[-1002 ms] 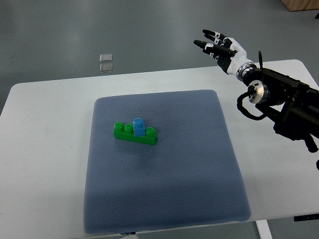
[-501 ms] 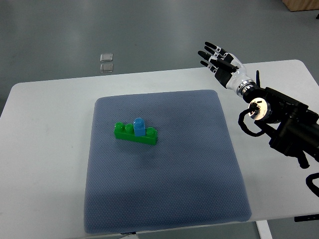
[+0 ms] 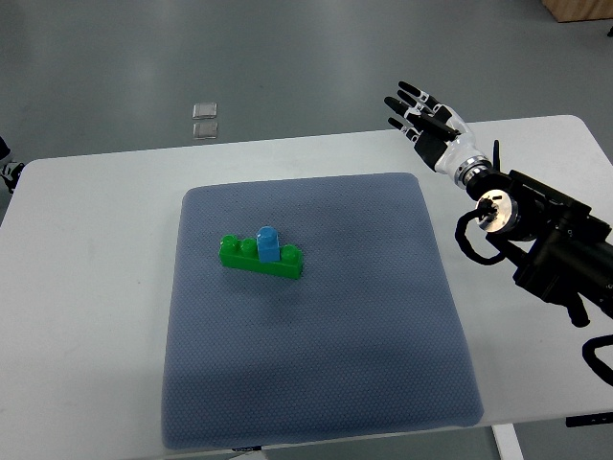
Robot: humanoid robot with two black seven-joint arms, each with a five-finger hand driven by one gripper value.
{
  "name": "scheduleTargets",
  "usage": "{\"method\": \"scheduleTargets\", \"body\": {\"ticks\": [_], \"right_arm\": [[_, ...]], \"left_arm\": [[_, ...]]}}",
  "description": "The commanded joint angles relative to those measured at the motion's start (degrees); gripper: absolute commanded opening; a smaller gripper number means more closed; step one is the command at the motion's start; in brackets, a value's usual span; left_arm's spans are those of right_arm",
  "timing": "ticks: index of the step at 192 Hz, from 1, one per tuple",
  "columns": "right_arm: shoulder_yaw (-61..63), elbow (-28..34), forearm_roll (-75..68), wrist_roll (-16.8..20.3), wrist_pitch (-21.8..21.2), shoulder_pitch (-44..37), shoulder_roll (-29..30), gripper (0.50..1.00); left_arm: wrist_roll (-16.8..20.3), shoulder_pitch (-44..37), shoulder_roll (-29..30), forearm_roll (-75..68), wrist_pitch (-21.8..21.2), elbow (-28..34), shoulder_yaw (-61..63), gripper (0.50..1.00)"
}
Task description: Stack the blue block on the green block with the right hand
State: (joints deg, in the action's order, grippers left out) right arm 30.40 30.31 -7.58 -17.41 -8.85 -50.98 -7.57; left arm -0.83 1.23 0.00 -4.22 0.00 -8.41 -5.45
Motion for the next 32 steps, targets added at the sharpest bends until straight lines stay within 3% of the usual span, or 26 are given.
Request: {"method": "scheduleTargets", "body": {"ticks": [1, 32], "right_arm": [[0.1, 0.0, 0.0, 0.0, 0.1, 0.0, 0.0, 0.913], [0.1, -0.2, 0.0, 0.0, 0.1, -0.1, 0.0, 0.913]], "left_arm": [[0.0, 0.0, 0.0, 0.0, 0.0, 0.0, 0.0, 1.0], [0.0, 0.0, 0.0, 0.0, 0.0, 0.1, 0.0, 1.0]]}}
